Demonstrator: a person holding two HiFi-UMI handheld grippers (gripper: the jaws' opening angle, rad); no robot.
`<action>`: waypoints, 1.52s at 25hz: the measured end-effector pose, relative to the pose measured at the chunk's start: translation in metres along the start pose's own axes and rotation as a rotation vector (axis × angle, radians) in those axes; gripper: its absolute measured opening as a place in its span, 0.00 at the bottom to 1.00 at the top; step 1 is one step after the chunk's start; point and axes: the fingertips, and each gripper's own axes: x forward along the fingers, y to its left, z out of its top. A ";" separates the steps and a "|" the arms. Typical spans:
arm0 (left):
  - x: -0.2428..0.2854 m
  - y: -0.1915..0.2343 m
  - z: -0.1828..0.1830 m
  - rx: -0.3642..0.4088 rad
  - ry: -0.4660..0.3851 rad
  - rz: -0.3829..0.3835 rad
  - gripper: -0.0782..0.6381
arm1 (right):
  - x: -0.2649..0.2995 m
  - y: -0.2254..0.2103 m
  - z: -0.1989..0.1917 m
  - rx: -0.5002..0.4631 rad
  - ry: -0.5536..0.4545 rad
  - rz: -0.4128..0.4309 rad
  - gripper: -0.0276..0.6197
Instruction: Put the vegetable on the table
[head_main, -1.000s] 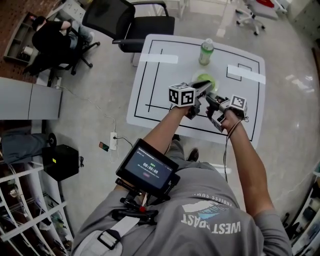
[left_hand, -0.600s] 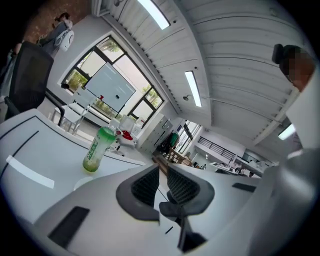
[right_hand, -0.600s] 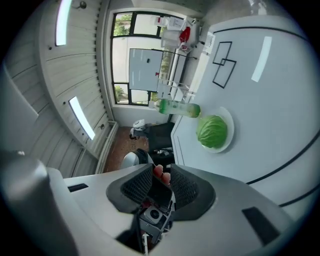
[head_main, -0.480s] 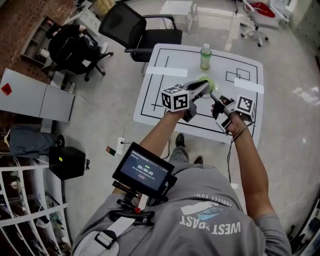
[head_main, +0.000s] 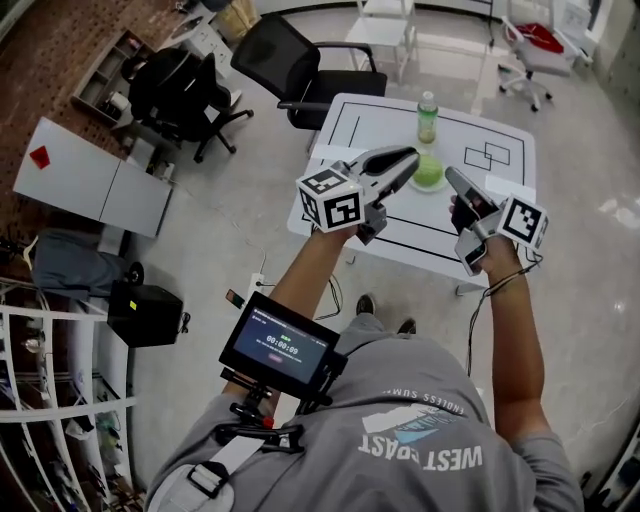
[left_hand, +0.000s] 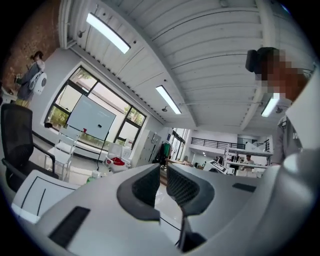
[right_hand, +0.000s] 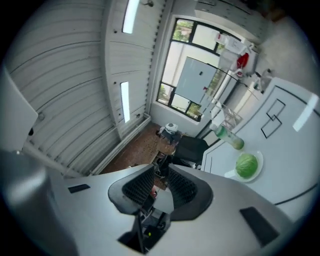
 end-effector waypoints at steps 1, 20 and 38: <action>-0.006 -0.011 0.010 0.023 -0.004 -0.003 0.17 | -0.004 0.017 -0.001 -0.046 0.002 0.004 0.18; -0.202 -0.152 0.056 0.286 -0.015 0.019 0.17 | -0.067 0.196 -0.113 -0.701 -0.038 -0.065 0.15; -0.372 -0.301 0.043 0.433 -0.059 -0.004 0.16 | -0.144 0.356 -0.288 -0.890 -0.075 -0.092 0.15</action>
